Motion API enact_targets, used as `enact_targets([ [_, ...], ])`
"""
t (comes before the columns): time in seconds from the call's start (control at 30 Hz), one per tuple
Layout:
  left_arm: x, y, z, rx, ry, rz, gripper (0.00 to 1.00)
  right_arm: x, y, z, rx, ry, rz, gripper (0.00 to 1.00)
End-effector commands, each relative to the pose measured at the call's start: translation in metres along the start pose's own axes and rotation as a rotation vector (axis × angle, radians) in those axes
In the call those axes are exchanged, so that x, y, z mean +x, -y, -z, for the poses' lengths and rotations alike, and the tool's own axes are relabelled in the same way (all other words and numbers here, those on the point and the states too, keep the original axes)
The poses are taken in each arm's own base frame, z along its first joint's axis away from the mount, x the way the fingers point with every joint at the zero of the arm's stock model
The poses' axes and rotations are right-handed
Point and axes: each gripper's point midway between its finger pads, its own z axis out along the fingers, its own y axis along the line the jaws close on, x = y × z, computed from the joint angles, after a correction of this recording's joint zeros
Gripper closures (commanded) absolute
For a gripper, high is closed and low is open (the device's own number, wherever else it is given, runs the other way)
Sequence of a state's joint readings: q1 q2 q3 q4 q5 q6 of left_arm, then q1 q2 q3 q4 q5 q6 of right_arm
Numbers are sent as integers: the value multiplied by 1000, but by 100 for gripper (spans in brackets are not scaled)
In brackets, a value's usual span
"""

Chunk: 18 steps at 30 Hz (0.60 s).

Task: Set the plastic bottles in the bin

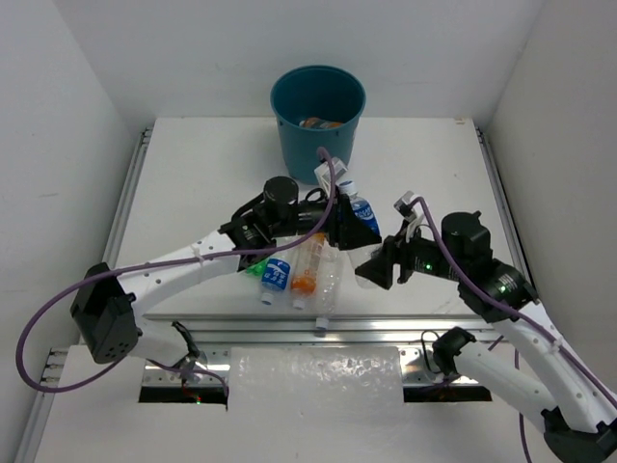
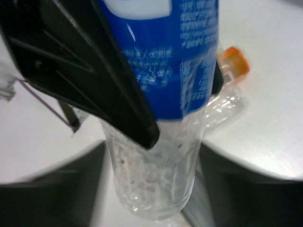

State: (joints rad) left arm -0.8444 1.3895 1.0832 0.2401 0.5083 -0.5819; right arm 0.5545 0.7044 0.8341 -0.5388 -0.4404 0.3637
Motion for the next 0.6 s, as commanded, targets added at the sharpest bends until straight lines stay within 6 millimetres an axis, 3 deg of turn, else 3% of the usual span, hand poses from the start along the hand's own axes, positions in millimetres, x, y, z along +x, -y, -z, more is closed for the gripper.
enact_targets([
  [0.0,-50,10,-1,-57,138,-76,100,-18,0,9,40,81,16,3],
  [0.03,-51,-2,2,-141,133,-72,100,-19,8,12,93,101,5,1],
  [0.07,-85,-15,8,-265,236,-86,100,-21,29,17,220,132,-15,1],
  [0.1,-99,-26,15,-350,271,-90,100,-21,39,22,285,148,-31,1],
  [0.13,-100,-51,20,-476,250,-79,100,-17,47,31,345,152,-51,1],
  [0.17,-148,-62,38,-586,380,-95,100,-17,58,38,418,166,-60,1],
  [0.2,-164,-73,46,-639,412,-98,100,-11,62,43,447,148,-63,1],
  [0.23,-175,-94,47,-703,426,-100,100,-11,61,48,456,154,-57,1],
  [0.27,-215,-101,67,-747,512,-109,100,-11,61,50,459,152,-55,1],
  [0.3,-228,-111,71,-772,531,-114,98,-7,60,53,461,139,-53,1],
  [0.33,-228,-142,65,-830,500,-109,95,-7,58,56,459,143,-50,1],
  [0.37,-265,-141,81,-862,584,-123,93,-7,58,58,460,145,-51,1],
  [0.4,-274,-152,82,-892,597,-129,92,-5,57,60,459,143,-49,1],
  [0.43,-273,-182,74,-946,575,-136,91,-4,56,60,452,140,-49,1],
  [0.47,-305,-177,86,-962,658,-161,89,-2,54,60,443,139,-47,1],
  [0.5,-313,-188,85,-977,671,-169,87,-1,51,59,421,132,-39,1],
  [0.53,-309,-219,72,-1000,640,-177,82,1,51,59,421,124,-40,1],
  [0.57,-333,-215,81,-985,698,-194,66,2,51,59,422,120,-41,1],
])
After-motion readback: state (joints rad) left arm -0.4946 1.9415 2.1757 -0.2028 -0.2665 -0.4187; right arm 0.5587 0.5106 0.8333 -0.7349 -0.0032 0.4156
